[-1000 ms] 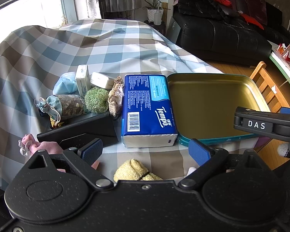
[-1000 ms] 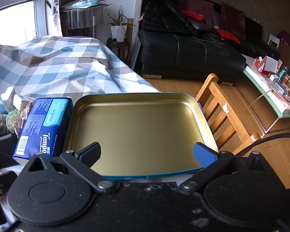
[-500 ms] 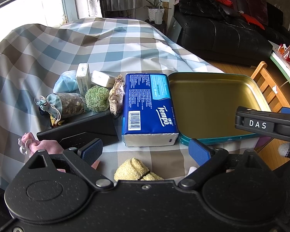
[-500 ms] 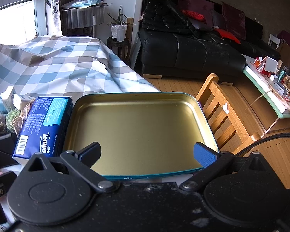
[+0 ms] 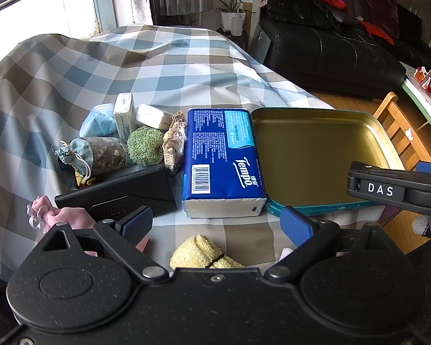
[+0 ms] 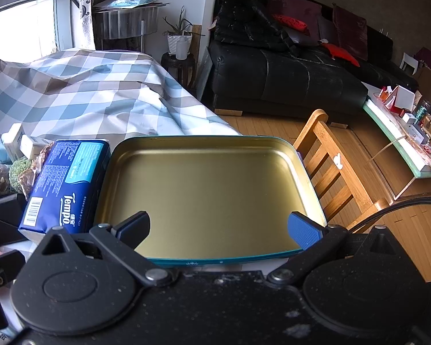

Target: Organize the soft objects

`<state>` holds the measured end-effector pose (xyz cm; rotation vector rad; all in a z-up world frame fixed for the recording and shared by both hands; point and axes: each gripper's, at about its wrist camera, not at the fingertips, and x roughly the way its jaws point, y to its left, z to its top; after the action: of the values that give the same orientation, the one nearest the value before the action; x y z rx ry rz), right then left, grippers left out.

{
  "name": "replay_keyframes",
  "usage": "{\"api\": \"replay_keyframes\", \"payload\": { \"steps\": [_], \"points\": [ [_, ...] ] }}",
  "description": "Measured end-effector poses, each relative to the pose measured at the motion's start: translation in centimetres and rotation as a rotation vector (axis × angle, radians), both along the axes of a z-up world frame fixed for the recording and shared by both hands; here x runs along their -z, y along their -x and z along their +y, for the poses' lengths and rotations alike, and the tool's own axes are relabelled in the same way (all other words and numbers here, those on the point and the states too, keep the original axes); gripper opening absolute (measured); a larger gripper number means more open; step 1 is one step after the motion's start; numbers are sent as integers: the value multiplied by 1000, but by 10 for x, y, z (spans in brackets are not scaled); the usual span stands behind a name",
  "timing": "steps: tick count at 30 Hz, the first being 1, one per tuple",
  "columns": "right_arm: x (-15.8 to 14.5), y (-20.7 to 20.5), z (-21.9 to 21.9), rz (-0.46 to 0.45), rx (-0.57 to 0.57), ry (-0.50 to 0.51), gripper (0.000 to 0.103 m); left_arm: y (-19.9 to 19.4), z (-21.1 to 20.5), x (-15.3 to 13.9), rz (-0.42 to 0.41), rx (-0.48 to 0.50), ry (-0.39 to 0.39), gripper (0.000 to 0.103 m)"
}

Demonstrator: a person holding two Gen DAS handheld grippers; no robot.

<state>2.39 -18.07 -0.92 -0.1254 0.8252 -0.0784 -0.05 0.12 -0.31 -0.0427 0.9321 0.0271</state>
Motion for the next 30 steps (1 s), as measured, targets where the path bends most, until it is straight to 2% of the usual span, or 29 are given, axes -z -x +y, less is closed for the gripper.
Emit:
{"api": "replay_keyframes", "payload": {
  "steps": [30],
  "points": [
    [2, 1, 2, 5, -10, 7, 103, 0, 1, 1, 2, 0, 3, 93]
  ]
}}
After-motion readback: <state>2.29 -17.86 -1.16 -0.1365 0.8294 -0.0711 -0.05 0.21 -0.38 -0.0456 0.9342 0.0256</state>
